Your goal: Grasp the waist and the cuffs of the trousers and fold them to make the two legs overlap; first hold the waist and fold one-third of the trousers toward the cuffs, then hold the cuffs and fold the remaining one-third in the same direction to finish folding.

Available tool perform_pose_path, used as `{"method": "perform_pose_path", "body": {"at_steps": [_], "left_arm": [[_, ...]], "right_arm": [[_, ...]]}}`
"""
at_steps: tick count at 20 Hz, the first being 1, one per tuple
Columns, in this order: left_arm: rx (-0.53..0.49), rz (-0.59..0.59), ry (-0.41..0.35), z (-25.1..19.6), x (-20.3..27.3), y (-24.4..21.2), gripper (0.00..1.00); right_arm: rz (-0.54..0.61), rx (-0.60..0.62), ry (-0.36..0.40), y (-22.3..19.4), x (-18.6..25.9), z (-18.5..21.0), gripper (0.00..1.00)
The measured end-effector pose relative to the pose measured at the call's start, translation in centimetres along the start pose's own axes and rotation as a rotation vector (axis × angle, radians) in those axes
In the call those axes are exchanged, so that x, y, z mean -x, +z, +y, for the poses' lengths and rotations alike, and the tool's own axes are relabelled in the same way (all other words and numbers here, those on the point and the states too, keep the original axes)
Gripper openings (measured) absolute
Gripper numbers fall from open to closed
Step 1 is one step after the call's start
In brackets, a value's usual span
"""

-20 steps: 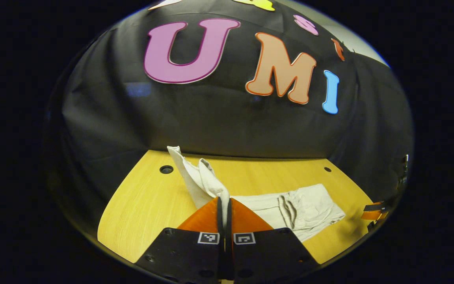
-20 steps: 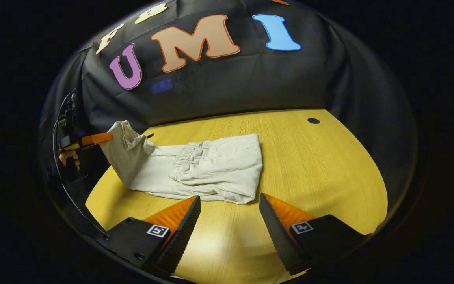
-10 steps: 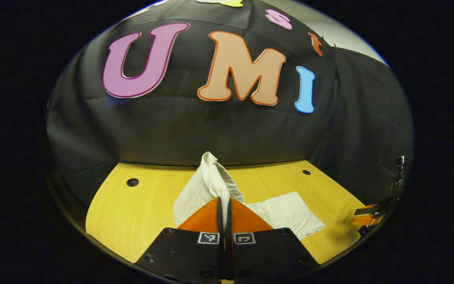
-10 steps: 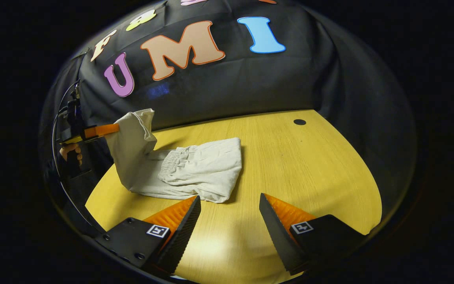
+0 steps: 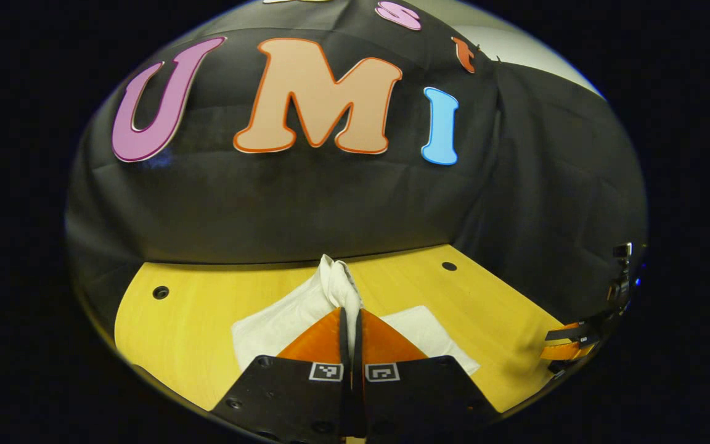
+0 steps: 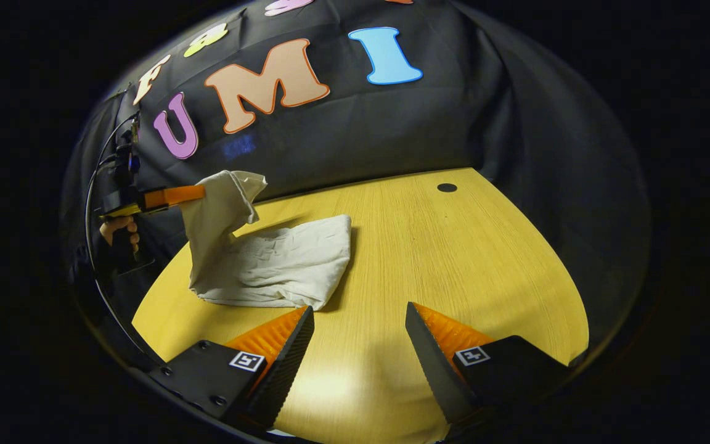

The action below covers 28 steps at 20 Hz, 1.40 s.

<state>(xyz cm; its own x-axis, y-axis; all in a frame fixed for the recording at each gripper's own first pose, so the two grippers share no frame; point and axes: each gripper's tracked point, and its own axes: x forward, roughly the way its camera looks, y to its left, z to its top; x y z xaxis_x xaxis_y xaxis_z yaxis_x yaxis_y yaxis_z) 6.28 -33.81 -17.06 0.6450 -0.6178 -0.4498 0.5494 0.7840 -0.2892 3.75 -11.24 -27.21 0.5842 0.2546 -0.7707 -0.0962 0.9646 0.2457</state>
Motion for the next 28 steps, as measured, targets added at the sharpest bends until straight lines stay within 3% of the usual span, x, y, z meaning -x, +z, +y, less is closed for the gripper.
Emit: {"method": "perform_pose_path", "body": {"at_steps": [5, 6, 7, 11, 17, 18, 19, 21, 26, 28], "left_arm": [[-0.012, 0.037, -0.047, -4.1, -2.5, -1.3, 0.0], [-0.009, 0.043, -0.054, -4.8, -2.9, -1.7, 0.0], [-0.004, 0.049, -0.065, -5.5, -3.3, -2.0, 0.0], [0.026, 0.072, -0.105, -8.2, -4.3, -4.3, 0.0], [0.007, 0.122, -0.092, -10.3, -5.1, -8.9, 0.0], [0.001, 0.114, -0.091, -10.6, -4.9, -9.0, 0.05], [-0.007, 0.098, -0.083, -10.7, -4.7, -8.8, 0.05], [-0.009, 0.056, -0.068, -10.7, -4.0, -8.1, 0.13], [-0.04, -0.036, -0.02, -9.6, 0.2, -5.2, 0.97], [-0.064, -0.082, 0.023, -7.9, 2.7, -3.5, 0.97]], "right_arm": [[-0.002, -0.01, -0.003, -0.2, 0.4, -1.1, 0.91], [-0.001, -0.011, -0.003, -0.2, 0.5, -1.3, 0.96], [0.0, -0.012, -0.003, -0.3, 0.6, -1.5, 0.91], [0.001, -0.012, 0.004, -0.4, 0.5, -1.9, 0.91], [-0.004, -0.004, 0.036, 0.0, 0.1, -1.5, 0.91], [-0.008, 0.003, 0.042, 0.3, 0.0, -1.3, 0.91], [-0.012, 0.01, 0.049, 0.4, -0.1, -1.1, 0.96], [-0.027, 0.024, 0.068, 1.2, -0.1, -0.4, 0.96], [-0.098, 0.061, 0.113, 4.5, -0.4, 3.0, 0.97], [-0.151, 0.068, 0.129, 6.5, -0.3, 5.0, 0.97]]}}
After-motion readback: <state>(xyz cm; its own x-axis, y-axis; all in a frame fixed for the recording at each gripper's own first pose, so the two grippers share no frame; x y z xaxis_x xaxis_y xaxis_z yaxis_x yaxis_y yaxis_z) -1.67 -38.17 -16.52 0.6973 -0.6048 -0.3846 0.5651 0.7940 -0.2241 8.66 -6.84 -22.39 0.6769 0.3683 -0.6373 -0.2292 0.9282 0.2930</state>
